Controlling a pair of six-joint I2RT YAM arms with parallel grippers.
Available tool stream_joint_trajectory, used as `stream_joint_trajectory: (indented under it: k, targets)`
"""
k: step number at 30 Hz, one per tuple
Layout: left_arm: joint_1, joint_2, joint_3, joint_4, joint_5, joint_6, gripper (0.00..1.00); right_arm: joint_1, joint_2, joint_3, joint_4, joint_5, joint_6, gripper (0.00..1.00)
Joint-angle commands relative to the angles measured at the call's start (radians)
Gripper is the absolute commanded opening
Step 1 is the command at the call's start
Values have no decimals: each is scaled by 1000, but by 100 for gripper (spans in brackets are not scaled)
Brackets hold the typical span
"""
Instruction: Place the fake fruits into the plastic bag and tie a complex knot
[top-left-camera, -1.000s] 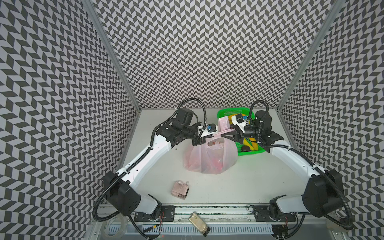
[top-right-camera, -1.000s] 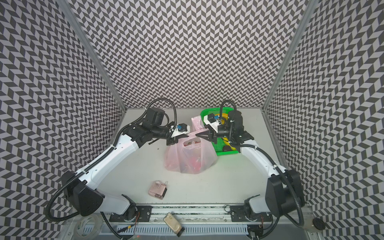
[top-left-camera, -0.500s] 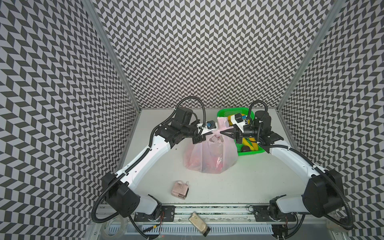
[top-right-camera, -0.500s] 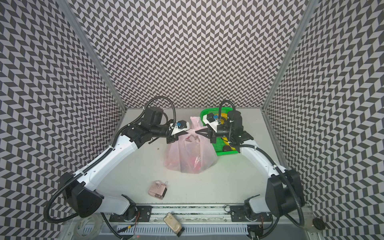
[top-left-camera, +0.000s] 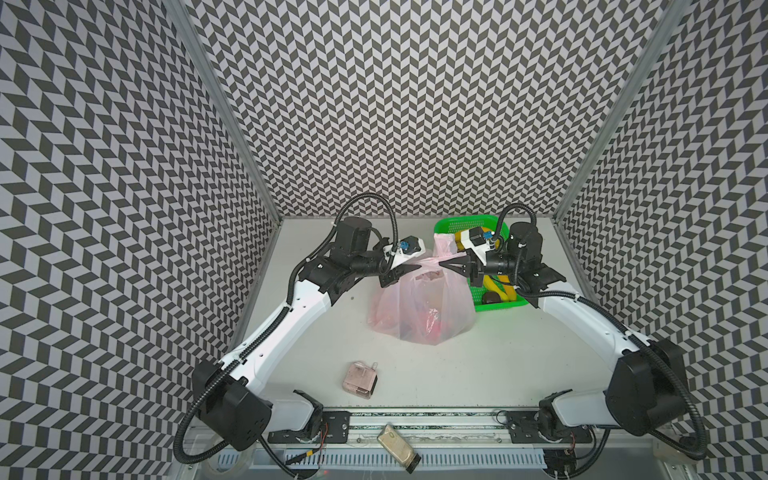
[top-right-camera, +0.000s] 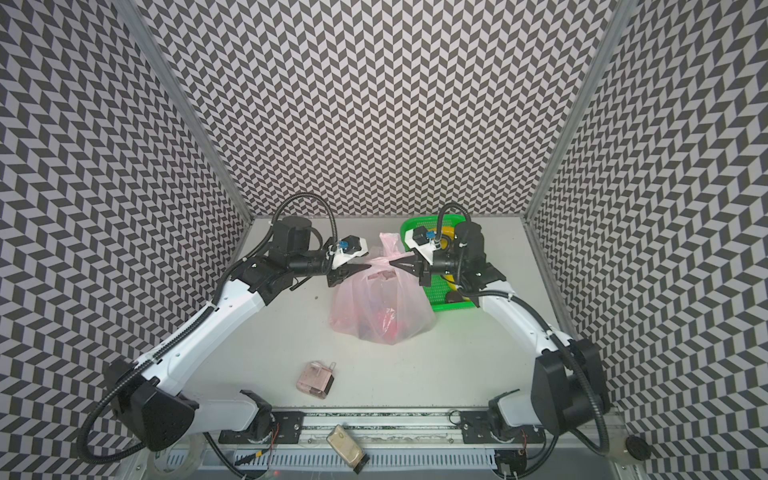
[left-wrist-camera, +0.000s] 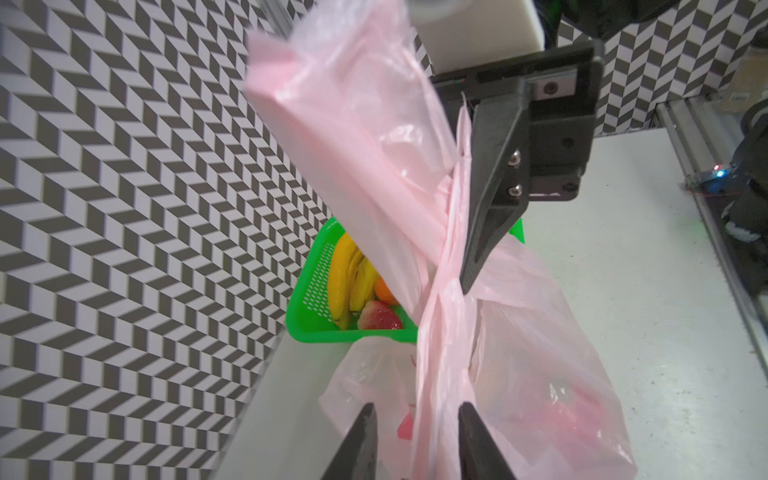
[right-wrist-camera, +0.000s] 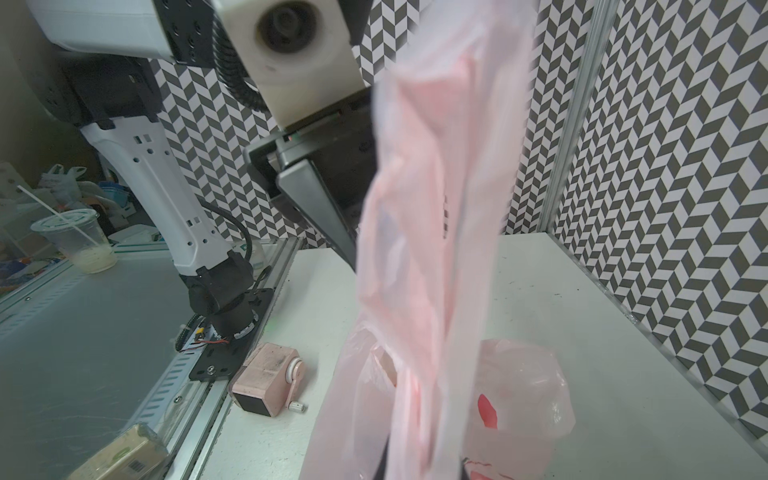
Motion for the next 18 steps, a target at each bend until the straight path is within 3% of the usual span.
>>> stream_joint_trajectory:
  k: [1, 5, 9, 13, 18]
  targets:
    - [34, -88, -42, 129, 112, -76, 53, -1, -15, -11, 62, 5, -11, 0]
    - [107, -181, -109, 276, 209, -228, 70, 1, -14, -10, 61, 3, -13, 0]
    - [147, -195, -133, 411, 199, -417, 81, 4, -12, -10, 50, 2, -22, 0]
    - [162, -97, -36, 396, 148, -588, 83, 9, -13, -8, 37, 4, -34, 0]
    - [156, 22, 54, 397, 123, -646, 83, 17, -16, -6, 26, -1, -52, 0]
